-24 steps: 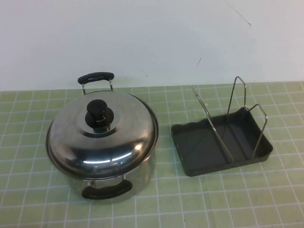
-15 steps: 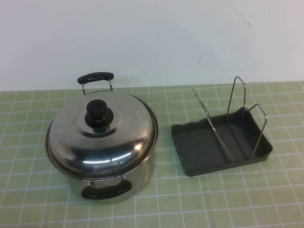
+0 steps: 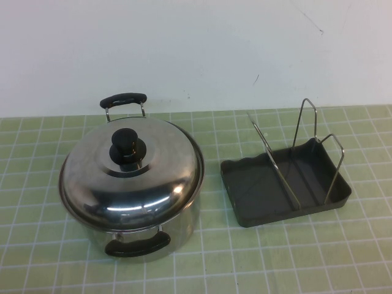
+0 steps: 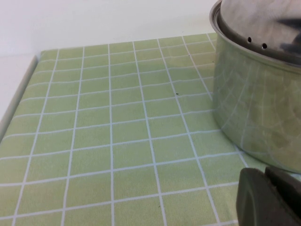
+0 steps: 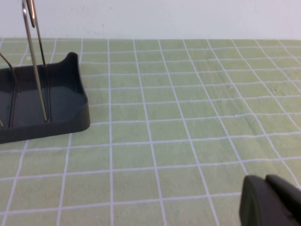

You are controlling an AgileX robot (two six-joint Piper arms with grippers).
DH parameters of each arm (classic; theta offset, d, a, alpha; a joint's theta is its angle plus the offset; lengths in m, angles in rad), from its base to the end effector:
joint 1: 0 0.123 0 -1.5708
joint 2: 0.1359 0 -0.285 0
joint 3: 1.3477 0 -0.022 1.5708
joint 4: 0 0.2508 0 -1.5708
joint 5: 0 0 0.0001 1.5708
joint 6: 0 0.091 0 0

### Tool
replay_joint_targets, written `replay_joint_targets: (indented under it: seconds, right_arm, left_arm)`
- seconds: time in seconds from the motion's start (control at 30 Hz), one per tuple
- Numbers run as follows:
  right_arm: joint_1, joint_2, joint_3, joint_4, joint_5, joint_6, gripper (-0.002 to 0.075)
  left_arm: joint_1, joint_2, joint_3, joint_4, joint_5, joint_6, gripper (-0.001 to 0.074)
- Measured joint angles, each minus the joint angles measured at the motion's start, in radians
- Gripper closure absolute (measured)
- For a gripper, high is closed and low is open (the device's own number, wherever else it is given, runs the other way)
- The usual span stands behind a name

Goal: Put pot lid on rack

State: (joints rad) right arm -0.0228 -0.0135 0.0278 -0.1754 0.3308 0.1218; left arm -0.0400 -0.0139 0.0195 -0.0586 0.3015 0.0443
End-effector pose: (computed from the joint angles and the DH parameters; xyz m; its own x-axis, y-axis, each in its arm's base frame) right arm 0.0535 -0.0064 0.1752 -0.2536 -0.0384 -0.9665 0.0665 0.9962 -0.0570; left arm 0.0540 -0.0038 0.1802 -0.2181 -0.0029 -0.9759 0.0544 0.9984 -0.0152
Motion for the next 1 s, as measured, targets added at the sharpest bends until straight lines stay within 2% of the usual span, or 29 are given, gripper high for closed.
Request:
replay_joint_targets:
  seconds: [0.4, 0.47, 0.6, 0.67, 0.8, 1.0]
  right_arm:
    - [0.000, 0.000, 0.000, 0.000, 0.000, 0.000, 0.0727]
    - [0.000, 0.000, 0.000, 0.000, 0.000, 0.000, 0.0727]
    - [0.000, 0.000, 0.000, 0.000, 0.000, 0.000, 0.0727]
    - [0.000, 0.000, 0.000, 0.000, 0.000, 0.000, 0.0727]
    - [0.000, 0.000, 0.000, 0.000, 0.000, 0.000, 0.0727]
    - [0.000, 0.000, 0.000, 0.000, 0.000, 0.000, 0.0727]
  left_arm:
    - [0.000, 0.000, 0.000, -0.041, -0.005, 0.000, 0.0738]
    - [0.000, 0.000, 0.000, -0.179, -0.026, -0.044, 0.0738]
    - [0.000, 0.000, 0.002, -0.706, -0.118, -0.258, 0.0738]
    - [0.000, 0.000, 0.002, -0.909, -0.192, -0.292, 0.0738]
    - [0.000, 0.000, 0.002, -1.040, -0.339, -0.199, 0.0738]
    - [0.000, 0.000, 0.002, -1.072, -0.336, -0.098, 0.0738]
